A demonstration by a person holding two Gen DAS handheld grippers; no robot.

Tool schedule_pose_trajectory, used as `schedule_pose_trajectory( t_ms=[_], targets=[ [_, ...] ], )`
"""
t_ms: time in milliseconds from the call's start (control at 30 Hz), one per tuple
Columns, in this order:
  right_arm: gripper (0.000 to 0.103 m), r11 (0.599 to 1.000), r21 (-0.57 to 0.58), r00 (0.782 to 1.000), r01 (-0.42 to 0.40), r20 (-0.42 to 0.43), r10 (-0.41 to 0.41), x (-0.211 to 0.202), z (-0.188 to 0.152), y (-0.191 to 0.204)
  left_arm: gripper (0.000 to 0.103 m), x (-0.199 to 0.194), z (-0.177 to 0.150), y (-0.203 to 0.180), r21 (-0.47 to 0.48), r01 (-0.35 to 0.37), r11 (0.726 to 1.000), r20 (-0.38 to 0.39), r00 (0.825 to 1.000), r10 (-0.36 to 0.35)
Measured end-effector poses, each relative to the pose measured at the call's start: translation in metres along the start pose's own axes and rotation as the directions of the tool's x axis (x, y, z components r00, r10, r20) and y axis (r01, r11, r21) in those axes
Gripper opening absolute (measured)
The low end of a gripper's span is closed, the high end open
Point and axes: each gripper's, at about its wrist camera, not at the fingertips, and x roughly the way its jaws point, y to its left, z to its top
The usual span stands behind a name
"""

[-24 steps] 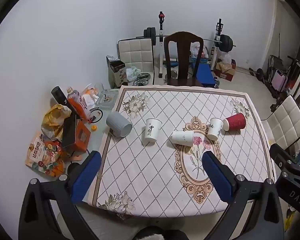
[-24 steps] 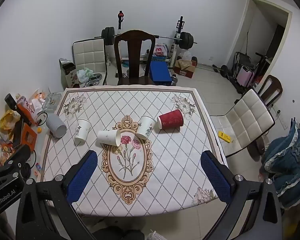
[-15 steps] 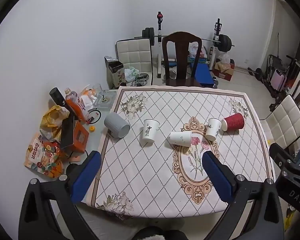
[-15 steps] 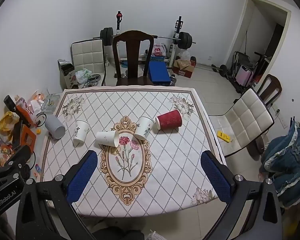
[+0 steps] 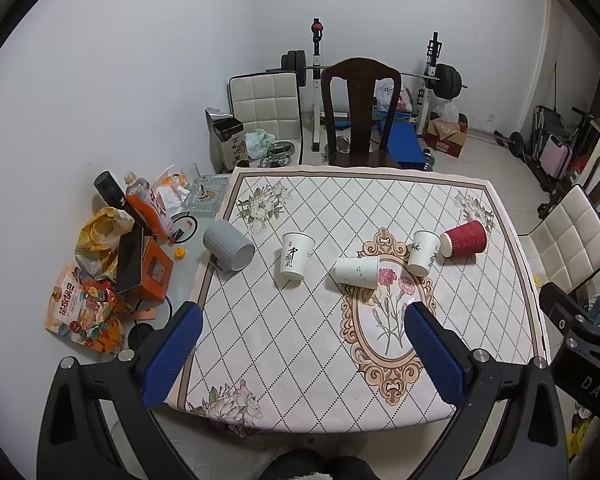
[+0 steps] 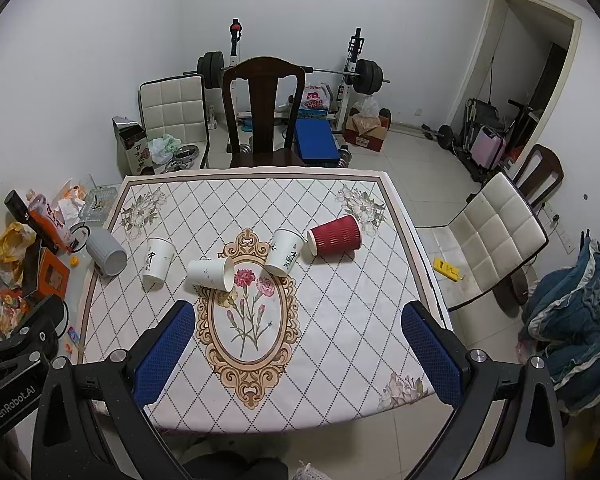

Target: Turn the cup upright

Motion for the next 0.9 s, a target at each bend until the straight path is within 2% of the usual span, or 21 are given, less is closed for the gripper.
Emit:
schedule_pose_trajectory(
  t_ms=[900],
  targets=[
    [0.103,1.000,-0.002,1.000,-0.004,-0.004,0.004,-0.0001,-0.0019,0.0001,0.103,-0.0014,-0.0032,-0.0054,0.001,-0.002,1.000,0.000,1.000,0.002]
  ],
)
